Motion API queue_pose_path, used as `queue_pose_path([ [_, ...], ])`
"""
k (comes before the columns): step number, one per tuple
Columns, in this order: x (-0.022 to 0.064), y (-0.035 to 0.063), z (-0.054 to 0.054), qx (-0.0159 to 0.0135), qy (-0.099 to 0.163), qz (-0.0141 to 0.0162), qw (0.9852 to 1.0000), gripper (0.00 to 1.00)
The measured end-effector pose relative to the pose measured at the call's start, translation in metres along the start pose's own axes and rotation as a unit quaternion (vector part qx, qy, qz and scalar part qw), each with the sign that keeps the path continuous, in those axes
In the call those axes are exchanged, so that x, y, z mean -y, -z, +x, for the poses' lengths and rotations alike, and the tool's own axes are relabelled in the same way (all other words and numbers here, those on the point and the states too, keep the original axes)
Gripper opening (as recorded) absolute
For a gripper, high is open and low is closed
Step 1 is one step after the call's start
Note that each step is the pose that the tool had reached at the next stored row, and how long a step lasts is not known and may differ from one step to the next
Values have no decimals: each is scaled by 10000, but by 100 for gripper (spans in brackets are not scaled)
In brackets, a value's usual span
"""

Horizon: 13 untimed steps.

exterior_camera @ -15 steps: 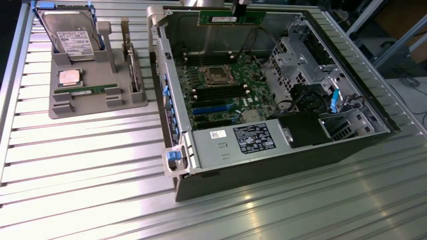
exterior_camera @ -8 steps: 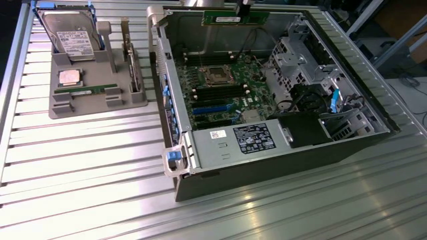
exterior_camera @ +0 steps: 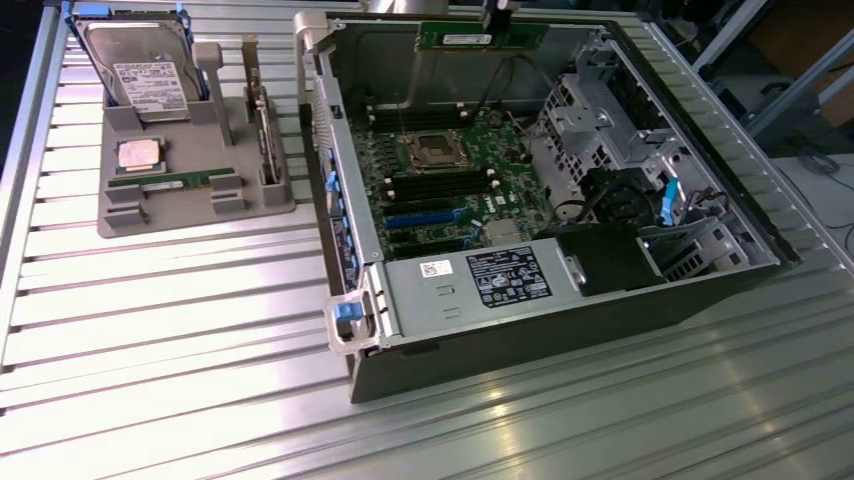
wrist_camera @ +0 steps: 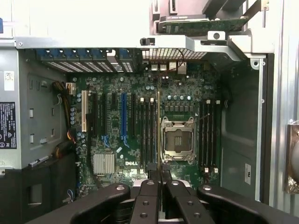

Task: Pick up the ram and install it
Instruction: 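Pick up the ram and move it above insertion slot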

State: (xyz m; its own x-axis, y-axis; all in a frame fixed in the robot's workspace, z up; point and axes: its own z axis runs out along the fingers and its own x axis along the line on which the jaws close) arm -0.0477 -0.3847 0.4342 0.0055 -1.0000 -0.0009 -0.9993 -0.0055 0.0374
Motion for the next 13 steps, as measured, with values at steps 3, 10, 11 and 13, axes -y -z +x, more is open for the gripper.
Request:
queue_pose_path([
  [3, 109, 1, 1, 0, 0, 0, 10000, 12],
  [10, 290, -30, 2, -1, 0, -1, 10000, 12],
  [11, 335, -34, 2, -1, 0, -1, 10000, 12],
  [13, 386, -38, 2, -1, -1, -2, 10000, 12],
])
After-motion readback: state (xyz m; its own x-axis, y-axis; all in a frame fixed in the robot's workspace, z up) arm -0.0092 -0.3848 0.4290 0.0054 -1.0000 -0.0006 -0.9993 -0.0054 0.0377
